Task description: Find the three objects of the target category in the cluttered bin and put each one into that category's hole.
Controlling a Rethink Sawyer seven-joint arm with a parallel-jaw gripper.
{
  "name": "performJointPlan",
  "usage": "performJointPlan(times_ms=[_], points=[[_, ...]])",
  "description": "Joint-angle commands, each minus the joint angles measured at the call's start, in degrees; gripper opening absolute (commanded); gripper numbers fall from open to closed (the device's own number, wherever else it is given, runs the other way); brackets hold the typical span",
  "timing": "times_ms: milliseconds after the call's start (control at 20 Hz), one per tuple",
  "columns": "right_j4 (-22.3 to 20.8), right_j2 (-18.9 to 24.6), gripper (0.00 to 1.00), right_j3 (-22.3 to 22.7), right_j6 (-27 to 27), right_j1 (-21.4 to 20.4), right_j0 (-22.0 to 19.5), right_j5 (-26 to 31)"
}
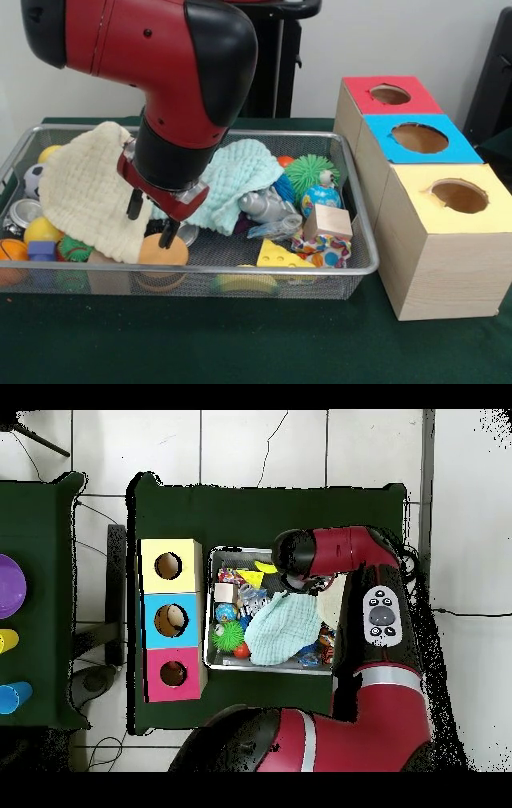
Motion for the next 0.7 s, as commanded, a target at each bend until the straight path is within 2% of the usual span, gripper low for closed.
performJointPlan(times_ms=[50, 150, 350, 700], points=[[2.78, 3.51, 1.0, -2.4, -15.31, 0.39, -1.1, 20.19], [2.82, 3.26, 1.0, -2.0, -14.13, -0.36, -0.5, 20.42], [1.95, 4.28, 1.0, -4.97, -13.28, 1.9, -0.32, 21.71], [0.3, 5.26, 1.0, -7.08, -10.22, 8.33, -1.07, 16.41]])
